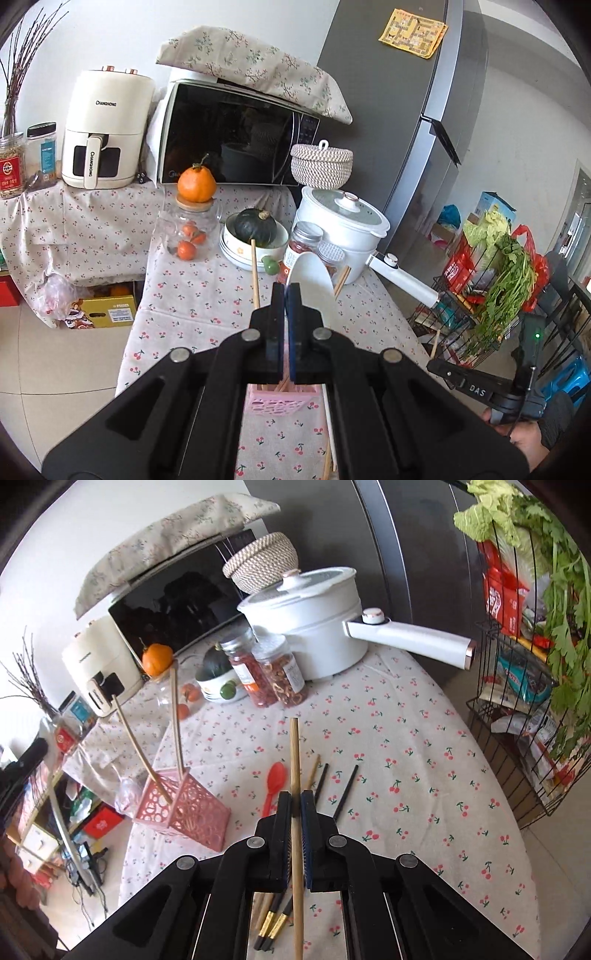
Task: Organize utensils
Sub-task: 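Drop the white spoon into the pink basket with the left gripper while the right drops its chopstick in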
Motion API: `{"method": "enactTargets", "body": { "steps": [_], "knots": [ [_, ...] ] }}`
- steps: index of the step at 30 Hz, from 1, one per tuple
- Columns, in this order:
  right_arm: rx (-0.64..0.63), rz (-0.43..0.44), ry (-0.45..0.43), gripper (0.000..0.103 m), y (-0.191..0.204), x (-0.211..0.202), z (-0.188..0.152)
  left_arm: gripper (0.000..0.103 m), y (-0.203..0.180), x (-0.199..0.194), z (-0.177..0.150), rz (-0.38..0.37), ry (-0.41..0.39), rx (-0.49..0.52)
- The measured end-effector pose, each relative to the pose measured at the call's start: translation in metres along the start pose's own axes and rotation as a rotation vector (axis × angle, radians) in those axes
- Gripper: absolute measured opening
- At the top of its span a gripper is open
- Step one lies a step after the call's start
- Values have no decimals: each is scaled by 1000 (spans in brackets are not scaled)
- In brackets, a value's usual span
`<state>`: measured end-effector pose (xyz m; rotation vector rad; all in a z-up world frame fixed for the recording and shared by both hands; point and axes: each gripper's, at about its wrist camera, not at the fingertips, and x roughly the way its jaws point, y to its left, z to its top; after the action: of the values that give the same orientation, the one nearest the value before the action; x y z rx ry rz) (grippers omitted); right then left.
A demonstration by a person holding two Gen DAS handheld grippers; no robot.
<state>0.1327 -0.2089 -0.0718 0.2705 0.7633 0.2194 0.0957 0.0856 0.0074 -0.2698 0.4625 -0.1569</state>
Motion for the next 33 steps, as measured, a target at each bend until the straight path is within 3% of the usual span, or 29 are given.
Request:
{"method": "enactTargets", "body": {
  "steps": [6, 12, 23, 29, 32, 33],
  "knots": [
    [-56, 41, -126, 5, 20, -35, 3, 2, -1, 5, 2, 73, -163, 31],
    [-61, 65, -167, 5, 28, -43, 5, 2, -3, 31, -8, 176, -241, 86],
    [-89, 105, -198, 4, 41, -54, 10, 2, -19, 62, -29, 238, -257, 248],
    [-93, 125, -205, 4, 47, -58, 10, 2, -11, 75, -33, 243, -202, 239],
    [-105, 132, -211, 4, 50, -61, 10, 17, -7, 81, -31, 222, -117, 194],
    [-112, 133, -212, 4, 52, -62, 10, 32, -6, 80, -28, 204, -81, 174]
  ]
}}
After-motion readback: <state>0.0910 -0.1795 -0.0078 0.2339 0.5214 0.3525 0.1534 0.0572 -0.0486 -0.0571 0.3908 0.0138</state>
